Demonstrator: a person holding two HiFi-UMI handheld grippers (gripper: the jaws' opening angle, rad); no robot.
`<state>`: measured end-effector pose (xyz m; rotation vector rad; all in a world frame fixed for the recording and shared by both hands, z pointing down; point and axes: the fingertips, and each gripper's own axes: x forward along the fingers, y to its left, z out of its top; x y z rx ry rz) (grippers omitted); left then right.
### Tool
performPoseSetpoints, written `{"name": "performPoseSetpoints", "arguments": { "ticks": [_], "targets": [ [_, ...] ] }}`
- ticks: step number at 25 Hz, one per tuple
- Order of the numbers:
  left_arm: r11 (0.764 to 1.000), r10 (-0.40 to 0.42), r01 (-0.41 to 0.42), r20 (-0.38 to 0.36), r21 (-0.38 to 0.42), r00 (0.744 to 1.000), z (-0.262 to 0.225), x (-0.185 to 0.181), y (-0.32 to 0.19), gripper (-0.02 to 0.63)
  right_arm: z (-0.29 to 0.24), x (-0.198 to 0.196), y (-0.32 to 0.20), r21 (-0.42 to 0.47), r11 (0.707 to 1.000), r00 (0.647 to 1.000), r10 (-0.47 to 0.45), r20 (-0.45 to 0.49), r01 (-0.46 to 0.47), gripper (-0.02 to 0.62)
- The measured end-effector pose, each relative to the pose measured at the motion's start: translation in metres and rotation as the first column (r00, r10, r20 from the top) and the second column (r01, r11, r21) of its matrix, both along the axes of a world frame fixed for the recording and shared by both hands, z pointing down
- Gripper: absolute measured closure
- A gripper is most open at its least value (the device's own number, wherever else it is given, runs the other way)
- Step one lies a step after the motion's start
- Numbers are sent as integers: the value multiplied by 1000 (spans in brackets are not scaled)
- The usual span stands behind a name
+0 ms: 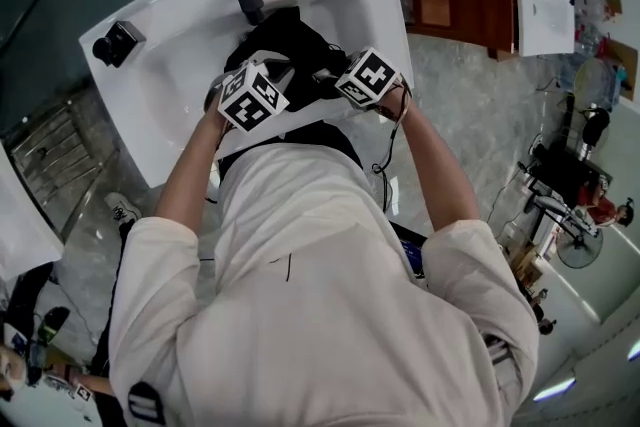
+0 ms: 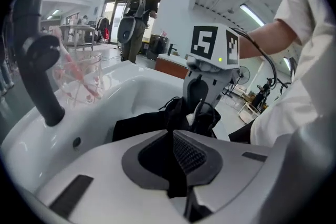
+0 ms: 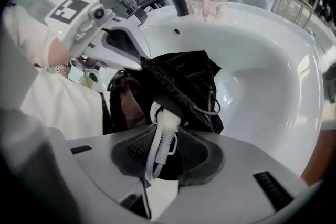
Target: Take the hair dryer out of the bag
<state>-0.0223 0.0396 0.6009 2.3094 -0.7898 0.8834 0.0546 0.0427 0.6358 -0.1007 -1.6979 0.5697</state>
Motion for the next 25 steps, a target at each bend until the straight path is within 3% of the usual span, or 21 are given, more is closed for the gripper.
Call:
{"name": "performPoseSetpoints", "arguments": {
  "ticks": [2,4,10,16,21,25],
  "targets": [
    [999,-35,34,-20,-28,999,2,-9,4,568,-10,10,4,-42,999,1000,4,-6,-4,492],
    [998,-51,50,-16,-40,999,4,-15,6,566,-20,16,0,-25,1000,1000,18,-1,-18,495],
    [1000,-18,19,25,-21,1000,1,-6,5,566,-40,32,-2,1,991,991,135,17,-135,500],
    [1000,-18,18,15,-13,1000,-3,8,0,566,-61,47,-7,-108,926,930,366,30,-361,503],
    [998,-52,52,-18,-21,998,-10,17,-10,566,-70,60,0,-171,857,859,505,86,-486,505],
    [997,-77,77,1,-21,997,-10,19,-21,566,-68,61,1,-126,852,843,521,133,-507,508]
  ]
}}
